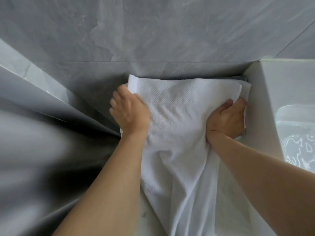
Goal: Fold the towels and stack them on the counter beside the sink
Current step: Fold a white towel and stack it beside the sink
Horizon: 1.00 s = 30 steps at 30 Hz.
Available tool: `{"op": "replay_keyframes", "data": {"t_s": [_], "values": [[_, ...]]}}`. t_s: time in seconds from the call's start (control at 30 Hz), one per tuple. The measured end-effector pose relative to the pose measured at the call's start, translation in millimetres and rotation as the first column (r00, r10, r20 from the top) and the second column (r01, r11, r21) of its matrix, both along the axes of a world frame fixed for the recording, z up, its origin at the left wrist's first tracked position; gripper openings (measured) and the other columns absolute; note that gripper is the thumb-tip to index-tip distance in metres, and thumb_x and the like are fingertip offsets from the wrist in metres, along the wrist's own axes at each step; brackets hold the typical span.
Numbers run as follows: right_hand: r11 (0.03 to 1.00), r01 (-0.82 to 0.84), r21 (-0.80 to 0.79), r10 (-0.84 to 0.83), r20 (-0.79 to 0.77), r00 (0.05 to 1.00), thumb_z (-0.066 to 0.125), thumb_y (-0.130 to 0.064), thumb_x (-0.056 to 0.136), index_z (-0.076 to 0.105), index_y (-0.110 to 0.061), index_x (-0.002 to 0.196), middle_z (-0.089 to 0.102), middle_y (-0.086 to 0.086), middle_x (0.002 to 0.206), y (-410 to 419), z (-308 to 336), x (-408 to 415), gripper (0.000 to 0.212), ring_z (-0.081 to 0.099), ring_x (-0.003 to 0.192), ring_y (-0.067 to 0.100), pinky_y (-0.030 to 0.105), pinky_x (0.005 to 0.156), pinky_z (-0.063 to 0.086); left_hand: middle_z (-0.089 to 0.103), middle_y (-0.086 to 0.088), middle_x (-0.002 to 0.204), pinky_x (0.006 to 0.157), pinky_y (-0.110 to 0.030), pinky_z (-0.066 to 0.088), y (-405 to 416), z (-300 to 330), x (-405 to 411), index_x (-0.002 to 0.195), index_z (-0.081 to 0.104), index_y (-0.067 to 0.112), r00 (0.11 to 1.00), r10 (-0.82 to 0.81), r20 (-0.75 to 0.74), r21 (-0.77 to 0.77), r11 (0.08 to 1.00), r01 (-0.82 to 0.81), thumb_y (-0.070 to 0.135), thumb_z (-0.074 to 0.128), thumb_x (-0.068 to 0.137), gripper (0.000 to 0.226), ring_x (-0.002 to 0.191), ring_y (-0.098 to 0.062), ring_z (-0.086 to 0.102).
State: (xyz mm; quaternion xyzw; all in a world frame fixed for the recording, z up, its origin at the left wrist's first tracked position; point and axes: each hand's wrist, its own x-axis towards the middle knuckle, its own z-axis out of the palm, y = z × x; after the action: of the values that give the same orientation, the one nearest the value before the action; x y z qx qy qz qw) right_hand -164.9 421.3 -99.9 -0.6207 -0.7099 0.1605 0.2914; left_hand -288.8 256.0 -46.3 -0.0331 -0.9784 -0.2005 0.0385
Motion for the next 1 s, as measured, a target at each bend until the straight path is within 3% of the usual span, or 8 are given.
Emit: {"op": "replay_keyframes", "data": {"t_s": [0.13,0.27,0.37,0.6,0.73,0.8,0.9,1.0], "values": [[1.0,-0.014,0.003,0.015,-0.006,1.0,0.03,-0.032,0.1,0.048,-0.008,0.125,0.063,0.017,0.11,0.1,1.1,0.0,0.039,0.059,0.094,0.038,0.039,0.066,0.037,0.045,-0.014,0.144,0.105,-0.049,0.033,10.0,2.5,37.7,0.14,0.049,0.015,0.917,-0.338,-0.211,-0.058,0.941,0.333,0.031,0.055,0.091,0.052,0.128,-0.037,0.045],[1.0,-0.003,0.005,0.003,-0.002,1.0,0.031,-0.032,0.1,0.049,-0.01,0.124,0.064,0.015,0.11,-1.1,1.4,0.8,0.038,0.059,0.093,0.038,0.036,0.064,0.03,0.021,0.005,0.162,0.119,-0.058,0.004,31.1,-11.9,35.9,0.152,0.03,0.037,0.669,-0.733,0.122,-0.117,0.659,0.743,0.049,0.035,0.101,0.052,0.15,-0.024,0.015],[1.0,0.005,0.008,-0.005,-0.005,1.0,0.031,-0.033,0.101,0.049,-0.011,0.124,0.065,0.014,0.107,-0.7,-1.4,1.3,0.036,0.06,0.091,0.038,0.035,0.065,0.026,0.007,0.011,0.166,0.118,-0.06,-0.006,34.5,-30.6,30.5,0.154,0.014,0.046,0.697,-0.706,0.129,-0.197,0.67,0.715,0.057,0.018,0.099,0.056,0.153,-0.019,0.0],[0.996,-0.036,-0.079,0.034,-0.033,0.999,0.035,-0.035,0.101,0.046,-0.012,0.129,0.065,0.012,0.114,-3.5,13.2,5.8,0.038,0.06,0.097,0.036,0.039,0.071,0.039,0.016,0.008,0.164,0.118,-0.063,0.0,39.5,-44.0,36.7,0.154,0.02,0.043,0.735,-0.678,-0.006,-0.271,0.708,0.652,0.054,0.022,0.097,0.058,0.153,-0.023,0.007],[0.954,-0.176,-0.245,0.056,-0.431,0.901,0.046,-0.041,0.091,0.045,-0.03,0.115,0.062,-0.009,0.106,-25.0,27.2,34.4,0.027,0.06,0.096,0.016,0.03,0.08,0.044,0.017,0.006,0.164,0.118,-0.063,0.001,40.1,-47.0,37.8,0.154,0.021,0.041,0.732,-0.68,-0.033,-0.289,0.708,0.645,0.054,0.022,0.097,0.059,0.153,-0.024,0.007],[0.902,-0.23,-0.365,0.043,-0.455,0.889,0.048,-0.046,0.088,0.043,-0.038,0.106,0.06,-0.018,0.096,-43.3,24.6,60.1,0.02,0.059,0.087,0.005,0.03,0.073,0.044,0.016,0.007,0.164,0.118,-0.063,0.002,41.2,-46.0,37.8,0.154,0.021,0.042,0.735,-0.678,-0.025,-0.301,0.706,0.641,0.054,0.022,0.096,0.059,0.153,-0.024,0.007],[0.806,-0.285,-0.519,0.063,-0.403,0.913,0.049,-0.038,0.094,0.053,-0.03,0.097,0.061,-0.02,0.08,-59.3,17.8,90.3,0.01,0.056,0.071,-0.003,0.028,0.063,0.042,0.015,0.007,0.165,0.117,-0.063,0.002,41.9,-46.0,37.9,0.155,0.018,0.042,0.741,-0.671,-0.018,-0.321,0.706,0.632,0.056,0.02,0.095,0.061,0.153,-0.024,0.006],[0.828,-0.164,-0.536,-0.121,-0.456,0.882,0.043,-0.036,0.1,0.06,-0.016,0.087,0.064,-0.007,0.081,-48.5,18.1,98.0,0.029,0.06,0.079,0.015,0.032,0.078,0.047,0.012,0.008,0.165,0.118,-0.062,-0.001,42.1,-46.9,37.5,0.155,0.014,0.043,0.749,-0.663,0.001,-0.332,0.706,0.625,0.057,0.017,0.094,0.062,0.153,-0.023,0.003]]}}
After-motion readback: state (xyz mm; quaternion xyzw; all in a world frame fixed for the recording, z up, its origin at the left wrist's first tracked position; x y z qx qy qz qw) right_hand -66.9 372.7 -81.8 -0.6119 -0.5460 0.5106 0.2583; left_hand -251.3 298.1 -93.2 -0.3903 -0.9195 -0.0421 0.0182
